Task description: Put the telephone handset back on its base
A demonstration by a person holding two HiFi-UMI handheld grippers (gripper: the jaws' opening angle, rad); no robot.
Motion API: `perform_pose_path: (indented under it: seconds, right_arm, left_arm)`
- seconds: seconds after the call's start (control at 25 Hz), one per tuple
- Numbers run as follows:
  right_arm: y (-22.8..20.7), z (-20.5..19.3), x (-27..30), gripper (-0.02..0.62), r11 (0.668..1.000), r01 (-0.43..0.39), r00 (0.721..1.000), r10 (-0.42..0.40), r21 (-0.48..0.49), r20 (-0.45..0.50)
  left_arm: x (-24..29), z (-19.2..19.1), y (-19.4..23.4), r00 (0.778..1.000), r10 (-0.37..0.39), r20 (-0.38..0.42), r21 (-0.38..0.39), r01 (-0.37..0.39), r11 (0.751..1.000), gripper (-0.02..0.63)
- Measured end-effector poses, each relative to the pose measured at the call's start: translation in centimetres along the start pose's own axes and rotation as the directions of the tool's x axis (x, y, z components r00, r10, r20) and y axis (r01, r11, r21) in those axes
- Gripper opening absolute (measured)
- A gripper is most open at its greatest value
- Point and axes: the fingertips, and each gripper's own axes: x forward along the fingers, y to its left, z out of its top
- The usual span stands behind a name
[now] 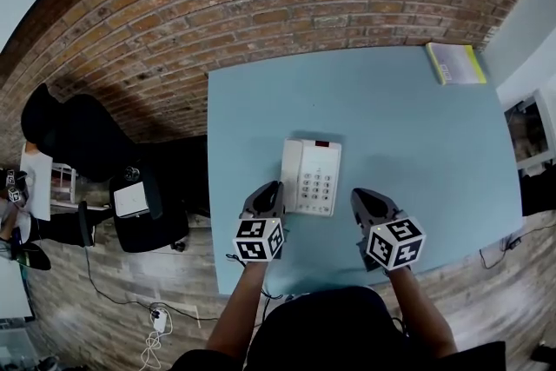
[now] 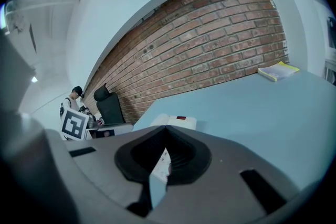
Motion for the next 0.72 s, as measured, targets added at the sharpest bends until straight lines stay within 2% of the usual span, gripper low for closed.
perform_pose_path:
  seconds: [0.2,0.52,0.72]
  right_arm:
    - [1.1,0.1,-0.6,0.008,1.0,-0.004,1.0,0.004,-0.016,0.019]
    - [2.4,1.1,-1.9,0.008,0.999,0.0,0.998,0.002,-0.036,0.061]
    - [3.7,1.3,-2.5,0.008,0.999,0.001,0.997,0.003,-0.05,0.08]
  left_arm:
    - [-1.2,0.8,-0.7,1.0,-0.019,0.018,0.01,0.019,1.0,0.031]
    - [-3.9,2.6,-1.9,0.995,-0.039,0.092,0.024,0.037,0.999,0.009]
    - [-5.6,2.8,-2.3,0.995,-0.05,0.092,0.046,0.045,0.998,0.009]
